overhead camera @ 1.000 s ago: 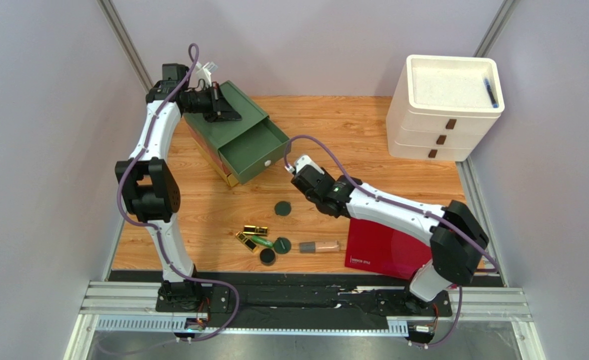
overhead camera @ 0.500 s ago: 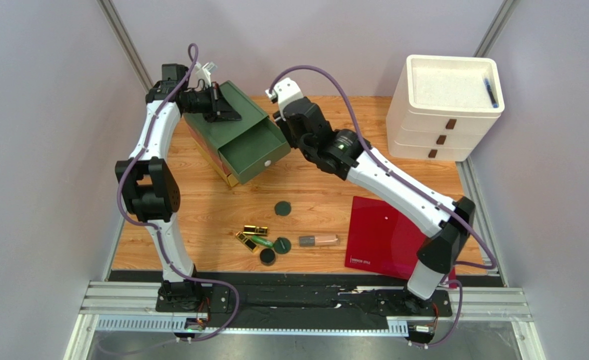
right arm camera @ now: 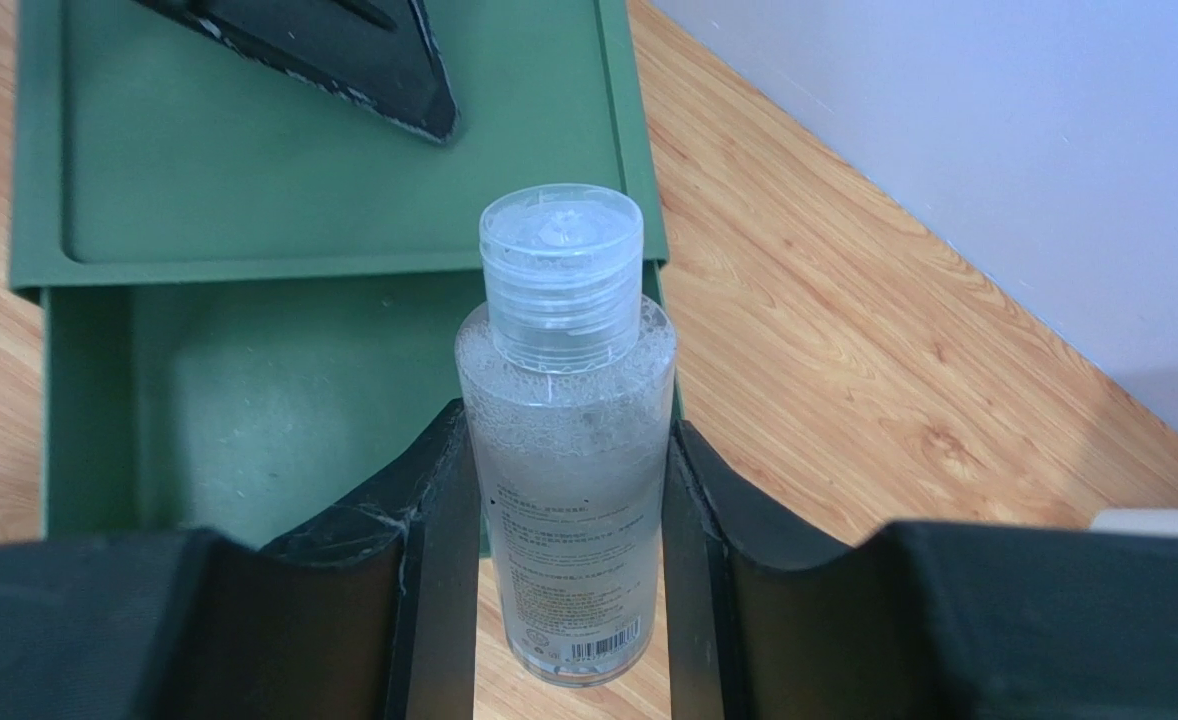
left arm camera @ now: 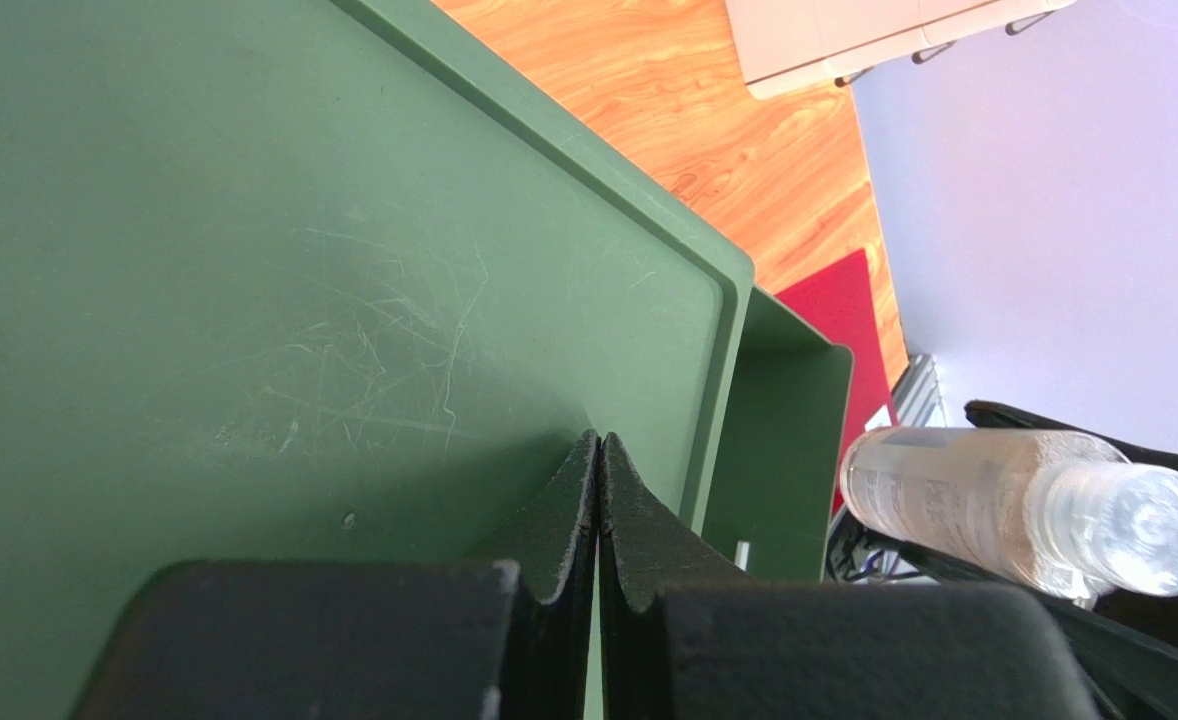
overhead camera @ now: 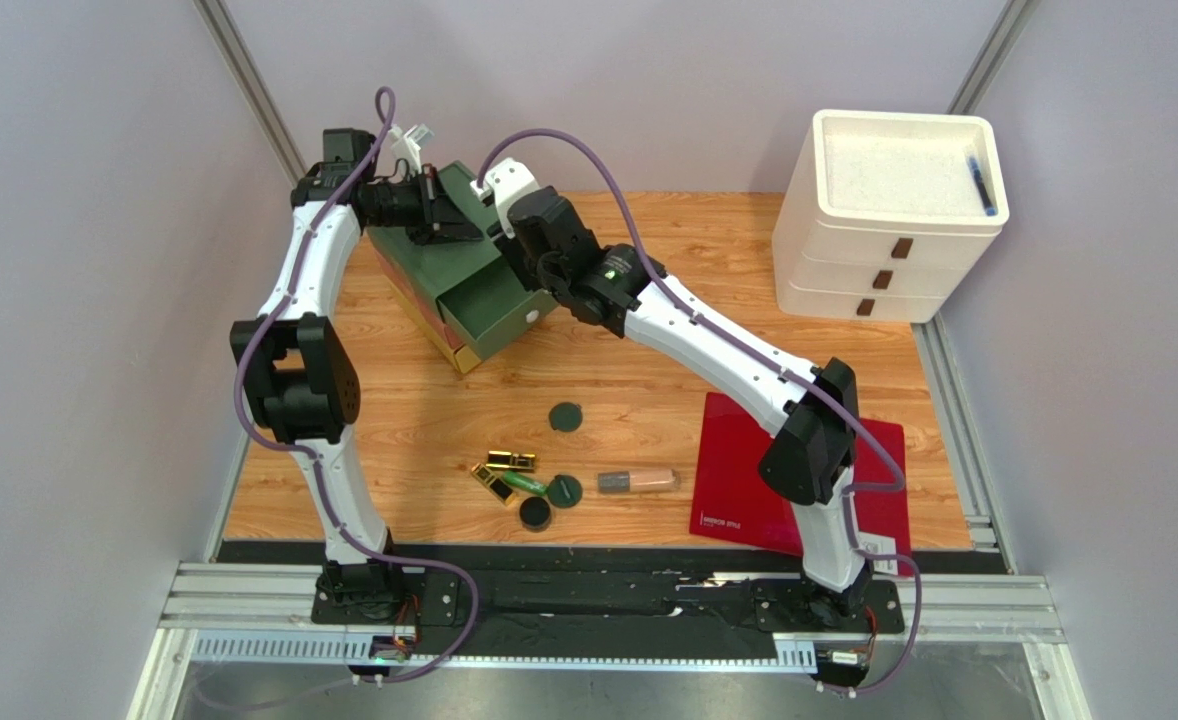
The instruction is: Organize the makeup
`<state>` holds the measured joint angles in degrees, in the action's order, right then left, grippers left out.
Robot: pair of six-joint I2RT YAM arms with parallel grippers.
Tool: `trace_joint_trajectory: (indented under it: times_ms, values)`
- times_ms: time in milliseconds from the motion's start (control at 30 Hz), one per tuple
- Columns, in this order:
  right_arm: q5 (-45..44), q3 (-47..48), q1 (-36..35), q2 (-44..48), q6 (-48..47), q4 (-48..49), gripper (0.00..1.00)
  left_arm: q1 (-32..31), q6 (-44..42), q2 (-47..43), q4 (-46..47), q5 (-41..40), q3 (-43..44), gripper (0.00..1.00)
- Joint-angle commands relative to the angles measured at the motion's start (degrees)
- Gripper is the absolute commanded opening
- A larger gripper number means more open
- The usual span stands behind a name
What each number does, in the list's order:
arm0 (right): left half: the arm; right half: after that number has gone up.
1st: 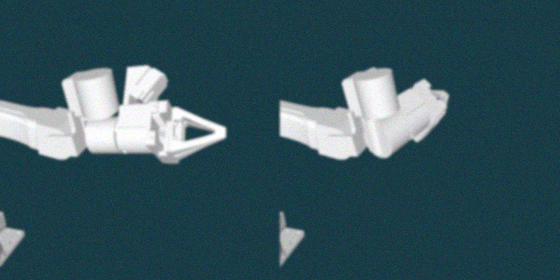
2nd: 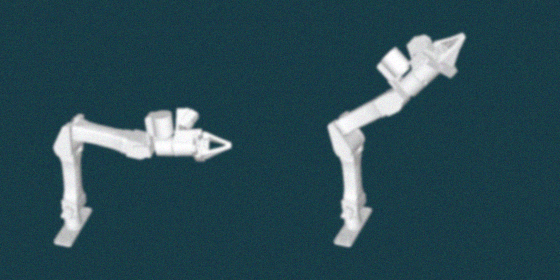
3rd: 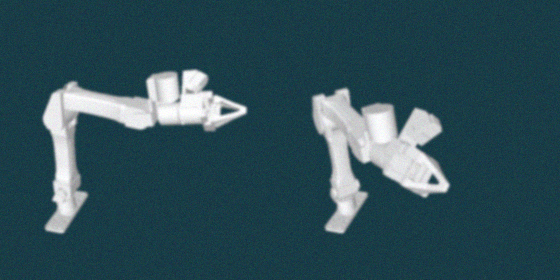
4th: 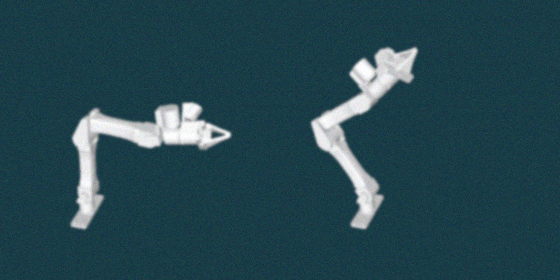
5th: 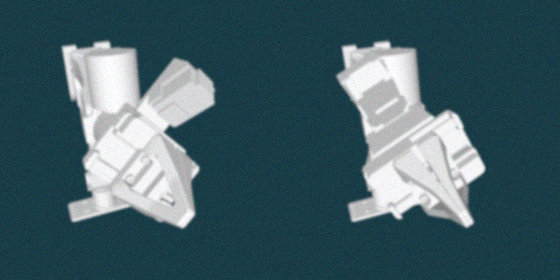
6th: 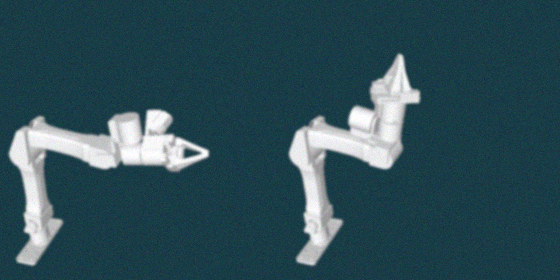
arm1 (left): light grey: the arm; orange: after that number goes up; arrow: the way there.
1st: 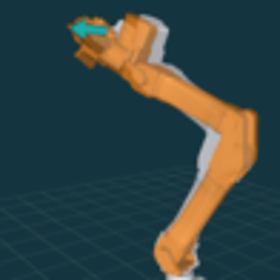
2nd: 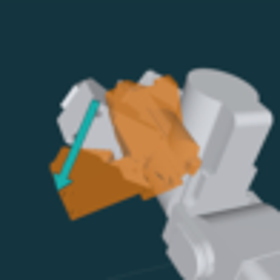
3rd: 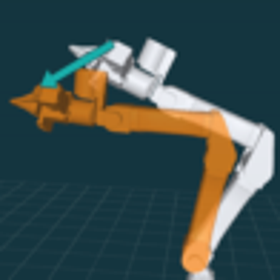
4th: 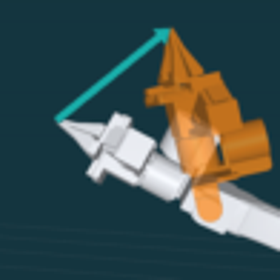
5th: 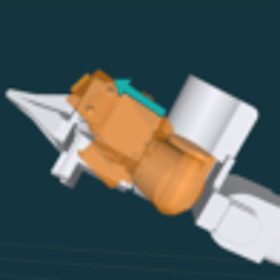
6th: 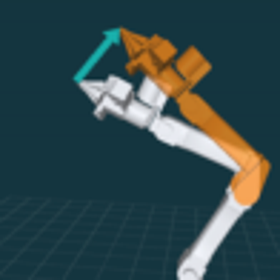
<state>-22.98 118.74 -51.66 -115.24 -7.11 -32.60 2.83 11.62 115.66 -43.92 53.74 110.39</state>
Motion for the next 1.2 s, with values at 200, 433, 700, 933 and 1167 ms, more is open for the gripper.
trace_joint_trajectory:
  times_ms: [200,433,700,933,1167]
  values:
    - [2.5,5.2,0.1,-0.3,3.2,6.1,0.0,0.2,-4.6,6.2,-7.3,-10.8,-2.5,0.0]
    - [5.4,6.3,0.2,-2.5,6.6,6.9,0.02,0.2,-5.1,6.2,-7.9,-10.8,-2.5,0.0]
    - [7.5,4.2,0.1,-3.3,8.8,6.2,0.43,0.2,-5.3,6.2,-8.0,-10.8,-2.5,0.0]
    - [7.3,3.7,0.1,-2.0,7.4,6.2,0.92,0.2,-4.7,6.4,-7.6,-10.8,-2.5,0.0]
    - [4.1,4.1,0.0,-1.4,7.3,6.2,0.93,0.1,-4.8,6.5,-7.6,-10.8,-2.3,0.0]
